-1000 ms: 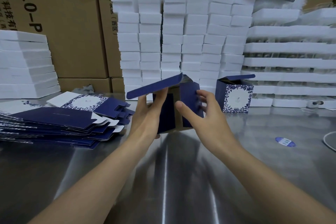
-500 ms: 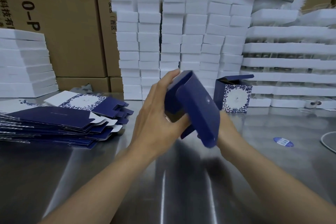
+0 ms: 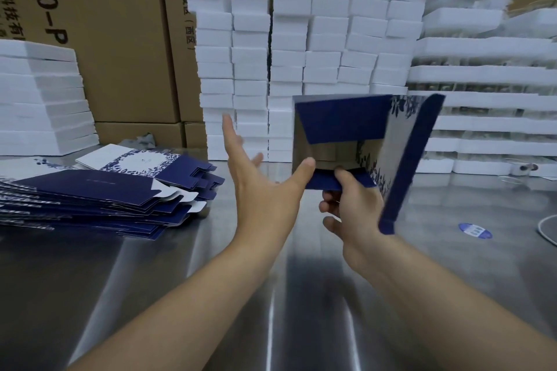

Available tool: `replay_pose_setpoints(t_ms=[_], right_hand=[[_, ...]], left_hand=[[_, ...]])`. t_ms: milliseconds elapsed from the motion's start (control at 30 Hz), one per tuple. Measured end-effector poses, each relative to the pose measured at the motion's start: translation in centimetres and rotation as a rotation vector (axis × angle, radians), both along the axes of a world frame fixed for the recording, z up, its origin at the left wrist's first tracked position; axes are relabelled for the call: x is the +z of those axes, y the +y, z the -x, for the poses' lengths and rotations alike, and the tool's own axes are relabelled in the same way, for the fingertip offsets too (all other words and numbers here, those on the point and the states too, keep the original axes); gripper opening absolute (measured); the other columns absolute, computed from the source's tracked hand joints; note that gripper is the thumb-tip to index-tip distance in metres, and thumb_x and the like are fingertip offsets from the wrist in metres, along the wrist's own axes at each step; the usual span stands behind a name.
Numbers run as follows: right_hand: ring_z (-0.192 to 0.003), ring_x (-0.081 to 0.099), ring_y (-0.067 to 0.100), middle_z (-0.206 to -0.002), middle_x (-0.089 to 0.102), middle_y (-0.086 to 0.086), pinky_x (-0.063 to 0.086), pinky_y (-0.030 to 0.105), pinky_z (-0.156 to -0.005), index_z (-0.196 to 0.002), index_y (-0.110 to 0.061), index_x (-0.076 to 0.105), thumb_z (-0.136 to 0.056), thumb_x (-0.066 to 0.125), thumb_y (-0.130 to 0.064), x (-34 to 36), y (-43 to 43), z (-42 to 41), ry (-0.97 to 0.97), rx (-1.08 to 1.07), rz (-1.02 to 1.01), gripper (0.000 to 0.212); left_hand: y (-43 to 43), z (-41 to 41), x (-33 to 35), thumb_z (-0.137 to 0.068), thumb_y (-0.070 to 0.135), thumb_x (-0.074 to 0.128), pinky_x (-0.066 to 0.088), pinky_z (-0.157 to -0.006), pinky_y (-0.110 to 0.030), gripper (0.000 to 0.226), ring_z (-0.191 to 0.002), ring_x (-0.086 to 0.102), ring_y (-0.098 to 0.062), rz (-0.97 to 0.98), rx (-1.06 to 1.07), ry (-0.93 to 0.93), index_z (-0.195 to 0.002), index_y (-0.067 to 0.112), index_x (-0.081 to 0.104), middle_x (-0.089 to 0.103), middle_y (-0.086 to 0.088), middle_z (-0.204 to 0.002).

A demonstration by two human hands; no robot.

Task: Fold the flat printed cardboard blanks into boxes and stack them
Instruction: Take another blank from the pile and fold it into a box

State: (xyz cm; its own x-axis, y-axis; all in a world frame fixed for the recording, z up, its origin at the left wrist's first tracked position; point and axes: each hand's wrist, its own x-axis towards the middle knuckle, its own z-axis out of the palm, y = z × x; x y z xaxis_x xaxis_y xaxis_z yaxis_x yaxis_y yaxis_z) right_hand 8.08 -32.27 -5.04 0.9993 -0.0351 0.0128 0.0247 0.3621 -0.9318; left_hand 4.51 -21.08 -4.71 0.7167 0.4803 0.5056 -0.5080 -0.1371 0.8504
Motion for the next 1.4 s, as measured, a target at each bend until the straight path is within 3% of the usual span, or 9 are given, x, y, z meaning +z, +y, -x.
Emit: replay_pose_setpoints(t_ms=[67,133,200,433,633,800,1033,1133,1400], right_hand=[[-0.035,0.049,0.006,-0.045,0.054,-0.005,0.036,0.015,-0.037,-0.08,-0.012,0.063,-0.106,0.058,-0.025,0.3,0.2,0.0,0.012,0.026,-0.021,0.03],[-0.039,0.051,0.007,-0.05,0.057,-0.005,0.039,0.016,-0.039,-0.087,-0.012,0.065,-0.104,0.061,-0.026,-0.2,0.2,0.2,-0.027,0.101,-0.053,0.023],[-0.043,0.055,0.005,-0.055,0.062,-0.004,0.045,0.02,-0.041,-0.092,-0.013,0.066,-0.095,0.07,-0.028,-0.6,0.2,0.6,-0.069,0.153,-0.049,0.016],[-0.041,0.054,0.007,-0.053,0.06,-0.002,0.047,0.02,-0.044,-0.084,-0.011,0.064,-0.106,0.057,-0.022,-0.9,0.8,0.1,0.026,0.133,-0.037,0.026],[-0.041,0.048,0.01,-0.055,0.055,-0.001,0.035,0.019,-0.04,-0.064,-0.018,0.063,-0.093,0.066,-0.034,-0.5,1.3,0.8,0.022,0.209,0.15,0.033],[-0.04,0.044,0.011,-0.053,0.052,0.001,0.033,0.017,-0.038,-0.05,-0.019,0.052,-0.093,0.059,-0.024,-0.1,2.1,1.7,0.07,0.434,0.092,0.044],[-0.041,0.036,0.009,-0.054,0.045,-0.002,0.035,0.018,-0.039,-0.059,-0.019,0.05,-0.095,0.056,-0.021,-0.2,1.9,1.5,-0.04,0.301,0.036,0.037],[-0.045,0.035,0.011,-0.055,0.042,-0.003,0.035,0.021,-0.043,-0.055,-0.023,0.046,-0.091,0.056,-0.024,-0.1,1.7,1.7,-0.053,0.301,0.131,0.037],[-0.039,0.036,0.008,-0.051,0.04,-0.007,0.034,0.016,-0.04,-0.071,-0.02,0.042,-0.103,0.044,-0.021,0.1,1.5,1.9,-0.051,0.117,0.113,0.032]], left_hand=[[0.1,0.0,0.0,-0.088,0.036,0.084,0.053,-0.098,-0.031,0.096,-0.131,0.055,-0.008,0.068,-0.108,0.205,-0.16,0.052,0.02,0.048,0.018,-0.151],[0.0,-0.5,0.1,-0.096,0.034,0.075,0.06,-0.097,-0.044,0.044,-0.118,0.067,-0.016,0.133,-0.249,0.368,-0.137,0.028,0.059,0.075,0.01,-0.118],[-0.4,-0.6,-0.1,-0.101,0.026,0.066,0.064,-0.089,-0.046,0.019,-0.103,0.074,-0.02,0.159,-0.3,0.427,-0.12,0.023,0.068,0.079,0.001,-0.104],[-0.3,-0.5,-0.3,-0.105,0.031,0.052,0.061,-0.092,-0.048,0.026,-0.056,0.064,-0.009,0.258,-0.424,0.495,-0.104,0.012,0.069,0.068,0.0,-0.068],[-0.1,-0.4,0.0,-0.106,0.02,0.046,0.055,-0.049,-0.03,0.039,-0.043,0.052,-0.015,0.305,-0.323,0.421,-0.074,0.007,0.064,0.056,-0.006,-0.054],[0.6,-0.5,0.1,-0.106,0.029,0.046,0.038,-0.041,-0.026,0.067,-0.032,0.038,-0.017,0.321,-0.329,0.481,-0.039,0.018,0.047,0.039,-0.003,-0.044],[-0.9,-0.4,-0.3,-0.11,0.049,0.038,0.052,-0.059,-0.025,0.082,-0.038,0.05,-0.007,0.106,-0.323,0.487,-0.032,0.025,0.049,0.046,0.005,-0.041],[-1.2,-0.6,-0.5,-0.108,0.035,0.033,0.039,-0.04,-0.016,0.077,-0.037,0.046,-0.011,0.028,-0.225,0.44,-0.033,0.024,0.046,0.045,0.004,-0.04],[-0.8,-0.7,-0.7,-0.11,0.032,0.033,0.057,-0.053,-0.031,0.056,-0.056,0.064,-0.014,0.059,-0.285,0.371,-0.072,0.014,0.07,0.069,-0.003,-0.064]])
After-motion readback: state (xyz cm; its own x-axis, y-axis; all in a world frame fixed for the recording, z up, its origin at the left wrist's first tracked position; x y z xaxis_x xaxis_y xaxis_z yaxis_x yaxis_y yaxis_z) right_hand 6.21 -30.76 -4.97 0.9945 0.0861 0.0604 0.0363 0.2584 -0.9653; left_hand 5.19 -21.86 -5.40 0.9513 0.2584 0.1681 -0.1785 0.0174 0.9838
